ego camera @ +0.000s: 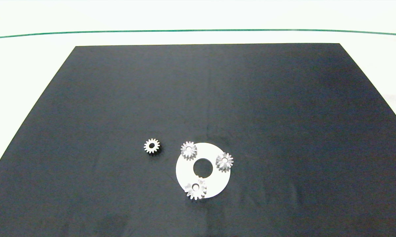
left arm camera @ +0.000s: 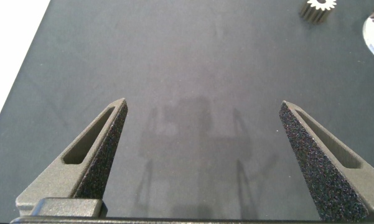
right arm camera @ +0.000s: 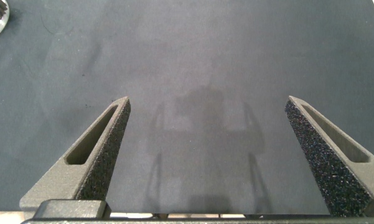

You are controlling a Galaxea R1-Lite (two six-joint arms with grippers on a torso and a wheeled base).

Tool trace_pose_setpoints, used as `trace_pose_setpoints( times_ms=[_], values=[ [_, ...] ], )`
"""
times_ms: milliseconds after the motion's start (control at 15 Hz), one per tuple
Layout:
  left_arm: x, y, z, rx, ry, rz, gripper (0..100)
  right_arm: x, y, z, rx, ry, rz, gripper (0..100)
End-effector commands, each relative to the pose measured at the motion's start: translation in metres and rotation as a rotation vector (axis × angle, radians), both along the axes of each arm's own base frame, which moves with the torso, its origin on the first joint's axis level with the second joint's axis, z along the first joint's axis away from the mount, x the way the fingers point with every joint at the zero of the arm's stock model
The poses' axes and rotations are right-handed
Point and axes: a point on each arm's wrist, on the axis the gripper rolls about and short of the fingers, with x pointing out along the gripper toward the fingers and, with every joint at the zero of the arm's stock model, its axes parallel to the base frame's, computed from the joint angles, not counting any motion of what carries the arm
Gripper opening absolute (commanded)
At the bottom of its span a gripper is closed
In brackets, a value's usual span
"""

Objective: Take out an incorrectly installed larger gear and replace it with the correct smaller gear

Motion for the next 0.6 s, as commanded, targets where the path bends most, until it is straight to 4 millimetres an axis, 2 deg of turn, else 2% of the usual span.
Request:
trace_pose_setpoints(
  times_ms=[67, 600],
  values=[
    [0.0001, 0.0002, -0.0001, -0.005, 0.001, 0.01, 100, -0.0008, 0.0, 0.0006, -0.009, 0.012, 0.001, 100],
    [0.0, 0.0001, 0.0004, -0.006, 0.0, 0.002, 100, -0.0007, 0.0001, 0.0003, -0.008, 0.012, 0.008, 100]
  ],
)
